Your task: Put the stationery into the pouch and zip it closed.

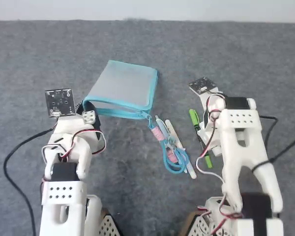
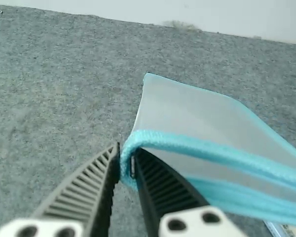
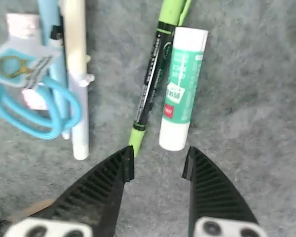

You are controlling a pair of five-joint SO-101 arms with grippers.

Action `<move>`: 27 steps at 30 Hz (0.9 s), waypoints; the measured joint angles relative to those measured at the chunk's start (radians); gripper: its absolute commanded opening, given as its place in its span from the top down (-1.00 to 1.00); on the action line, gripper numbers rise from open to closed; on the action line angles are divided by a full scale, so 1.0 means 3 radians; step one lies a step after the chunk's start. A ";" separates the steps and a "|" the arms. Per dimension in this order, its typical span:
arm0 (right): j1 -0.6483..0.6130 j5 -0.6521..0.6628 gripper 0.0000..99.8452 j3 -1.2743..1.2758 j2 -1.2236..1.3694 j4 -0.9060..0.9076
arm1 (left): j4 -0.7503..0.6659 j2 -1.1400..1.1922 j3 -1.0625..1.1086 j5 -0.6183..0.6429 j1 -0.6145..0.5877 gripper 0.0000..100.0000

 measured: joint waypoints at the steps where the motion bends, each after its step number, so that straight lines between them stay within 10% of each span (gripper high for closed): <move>1: 0.0005 0.0020 0.66 0.0000 0.0051 -0.0041 | 0.0000 0.0000 0.0000 0.0000 0.0000 0.98; 27: 0.0394 0.0199 0.97 0.0102 0.0931 -0.0609 | 0.0000 0.0000 0.0000 0.0000 0.0005 0.98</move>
